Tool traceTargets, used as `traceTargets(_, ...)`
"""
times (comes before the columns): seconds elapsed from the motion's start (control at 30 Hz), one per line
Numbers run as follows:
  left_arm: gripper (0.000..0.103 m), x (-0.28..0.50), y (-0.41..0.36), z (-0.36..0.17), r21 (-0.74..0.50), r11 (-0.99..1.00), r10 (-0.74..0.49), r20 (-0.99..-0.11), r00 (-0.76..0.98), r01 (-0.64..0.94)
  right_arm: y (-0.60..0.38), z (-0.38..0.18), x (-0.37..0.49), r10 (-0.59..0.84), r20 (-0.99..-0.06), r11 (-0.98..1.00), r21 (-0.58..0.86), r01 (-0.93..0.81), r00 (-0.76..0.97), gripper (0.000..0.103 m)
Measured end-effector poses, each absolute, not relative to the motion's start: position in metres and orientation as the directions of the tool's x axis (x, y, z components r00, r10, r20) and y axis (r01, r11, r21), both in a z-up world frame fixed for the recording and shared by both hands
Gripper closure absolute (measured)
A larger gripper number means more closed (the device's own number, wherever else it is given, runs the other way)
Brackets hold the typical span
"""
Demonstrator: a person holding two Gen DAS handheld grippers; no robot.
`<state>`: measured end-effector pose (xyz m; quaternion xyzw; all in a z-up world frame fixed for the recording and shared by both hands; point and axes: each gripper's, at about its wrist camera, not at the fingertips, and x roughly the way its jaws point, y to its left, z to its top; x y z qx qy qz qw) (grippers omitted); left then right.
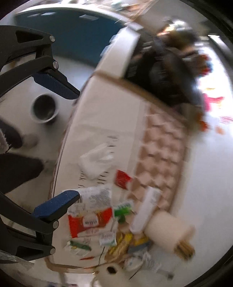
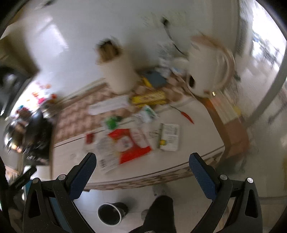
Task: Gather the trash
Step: 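Grasp the white tissue with the left tool while the right tool grasps the white medicine box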
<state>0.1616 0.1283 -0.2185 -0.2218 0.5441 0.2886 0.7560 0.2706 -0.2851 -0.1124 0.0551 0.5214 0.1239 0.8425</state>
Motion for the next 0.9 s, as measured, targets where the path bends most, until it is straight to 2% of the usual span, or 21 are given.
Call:
traceTargets(0.1, 0.005, 0.174, 0.145, -0.272, -0.088, 0.64, 0.068, -0.983, 0.17, -0.763, -0.298, -0.166, 0.319, 0.222, -0.909, 0.975, 0.209, -0.076, 0.354, 0.0)
traceTargets(0.13, 0.013, 0.178, 0.147, -0.288, -0.094, 0.613, 0.038, -0.988, 0.148, -0.784, -0.301, -0.187, 0.336, 0.204, -0.925, 0.979, 0.197, -0.054, 0.32, 0.0)
traceTargets(0.23, 0.027, 0.194, 0.152, -0.33, -0.091, 0.552, -0.023, -0.995, 0.094, -0.829, -0.303, -0.239, 0.374, 0.155, -0.956, 0.988, 0.154, -0.02, 0.249, 0.0)
traceTargets(0.43, 0.027, 0.216, 0.156, -0.369, -0.174, 0.446, -0.108, -0.984, 0.14, -0.878, -0.29, -0.313, 0.418, 0.097, -0.99, 0.995, 0.096, -0.015, 0.104, 0.0)
traceTargets(0.53, 0.048, 0.224, 0.154, -0.376, -0.162, 0.438, -0.095, -0.986, 0.134, -0.884, -0.28, -0.335, 0.43, 0.096, -0.994, 0.995, 0.094, -0.034, 0.055, 0.0)
traceTargets(0.57, 0.062, 0.226, 0.151, -0.373, -0.156, 0.452, -0.07, -0.988, 0.139, -0.878, -0.276, -0.339, 0.432, 0.094, -0.994, 0.995, 0.092, -0.043, 0.048, 0.0)
traceTargets(0.6, 0.071, 0.228, 0.149, -0.372, -0.145, 0.472, -0.057, -0.989, 0.134, -0.87, -0.272, -0.345, 0.434, 0.088, -0.995, 0.995, 0.086, -0.057, 0.04, 0.002)
traceTargets(0.63, 0.09, 0.228, 0.146, -0.371, -0.115, 0.493, -0.034, -0.993, 0.113, -0.862, -0.27, -0.348, 0.436, 0.083, -0.996, 0.995, 0.081, -0.066, 0.035, 0.004)
traceTargets(0.67, 0.097, 0.227, 0.143, -0.371, -0.106, 0.508, -0.028, -0.994, 0.107, -0.855, -0.267, -0.354, 0.437, 0.073, -0.997, 0.994, 0.071, -0.078, 0.027, 0.012)
traceTargets(0.7, 0.097, 0.225, 0.141, -0.37, -0.093, 0.519, -0.015, -0.995, 0.099, -0.85, -0.265, -0.359, 0.439, 0.064, -0.998, 0.994, 0.062, -0.087, 0.019, 0.023)
traceTargets(0.73, 0.098, 0.222, 0.138, -0.368, -0.055, 0.531, 0.021, -0.997, 0.078, -0.846, -0.265, -0.363, 0.439, 0.052, -0.999, 0.994, 0.051, -0.092, 0.014, 0.026)
traceTargets(0.77, 0.099, 0.222, 0.135, -0.363, -0.022, 0.544, 0.055, -0.997, 0.061, -0.839, -0.265, -0.363, 0.439, 0.036, -0.999, 0.995, 0.033, -0.099, 0.03, 0.034)
traceTargets(0.9, 0.099, 0.21, 0.12, -0.346, 0.061, 0.58, 0.158, -0.987, 0.038, -0.813, -0.264, -0.363, 0.437, 0.024, -0.997, 0.993, 0.016, -0.119, 0.073, 0.034)
